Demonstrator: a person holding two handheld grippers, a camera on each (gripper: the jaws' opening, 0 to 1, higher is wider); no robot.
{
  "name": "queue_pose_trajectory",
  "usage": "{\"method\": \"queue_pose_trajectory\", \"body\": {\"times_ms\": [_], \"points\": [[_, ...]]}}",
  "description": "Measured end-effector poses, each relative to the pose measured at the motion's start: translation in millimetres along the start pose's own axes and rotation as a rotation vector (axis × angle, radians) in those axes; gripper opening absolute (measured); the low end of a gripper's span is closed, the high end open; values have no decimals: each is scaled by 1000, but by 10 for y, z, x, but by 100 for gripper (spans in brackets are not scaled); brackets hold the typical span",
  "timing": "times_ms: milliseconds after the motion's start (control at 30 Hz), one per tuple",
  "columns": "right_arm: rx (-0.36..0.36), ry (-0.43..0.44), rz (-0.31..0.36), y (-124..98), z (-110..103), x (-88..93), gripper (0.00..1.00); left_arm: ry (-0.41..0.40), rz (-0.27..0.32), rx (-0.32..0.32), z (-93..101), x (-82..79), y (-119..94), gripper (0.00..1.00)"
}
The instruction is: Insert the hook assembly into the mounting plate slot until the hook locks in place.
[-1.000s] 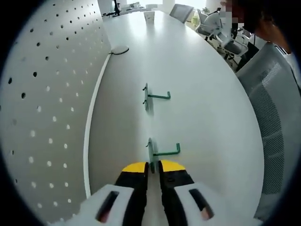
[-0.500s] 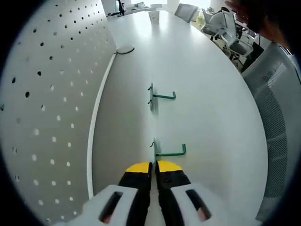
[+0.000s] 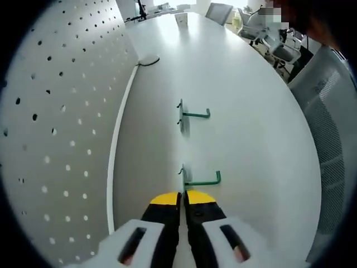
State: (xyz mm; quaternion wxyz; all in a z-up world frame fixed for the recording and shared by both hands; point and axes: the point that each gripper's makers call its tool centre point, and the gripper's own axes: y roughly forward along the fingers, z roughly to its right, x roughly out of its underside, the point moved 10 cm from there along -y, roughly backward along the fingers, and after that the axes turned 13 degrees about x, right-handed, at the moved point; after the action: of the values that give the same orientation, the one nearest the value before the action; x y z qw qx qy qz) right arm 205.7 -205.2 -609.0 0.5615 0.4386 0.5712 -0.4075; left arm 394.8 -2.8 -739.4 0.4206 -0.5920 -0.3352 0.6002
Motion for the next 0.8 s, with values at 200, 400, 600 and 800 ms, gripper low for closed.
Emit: {"method": "queue_pose_trajectory", "body": {"times_ms": [200, 400, 600, 800], "points": [[-2, -2, -1, -3, -3, 1, 50, -11, 43, -15, -5, -23, -76, 3], [-5, -3, 2, 2, -19, -16, 50, -36, 97, -29, 9, -47, -141, 3], [4, 3, 11, 4, -5, -49, 49, -60, 139, -38, 4, -68, -174, 3], [9, 15, 18, 10, 18, -71, 49, -94, 193, -48, -1, -85, -239, 3]]}}
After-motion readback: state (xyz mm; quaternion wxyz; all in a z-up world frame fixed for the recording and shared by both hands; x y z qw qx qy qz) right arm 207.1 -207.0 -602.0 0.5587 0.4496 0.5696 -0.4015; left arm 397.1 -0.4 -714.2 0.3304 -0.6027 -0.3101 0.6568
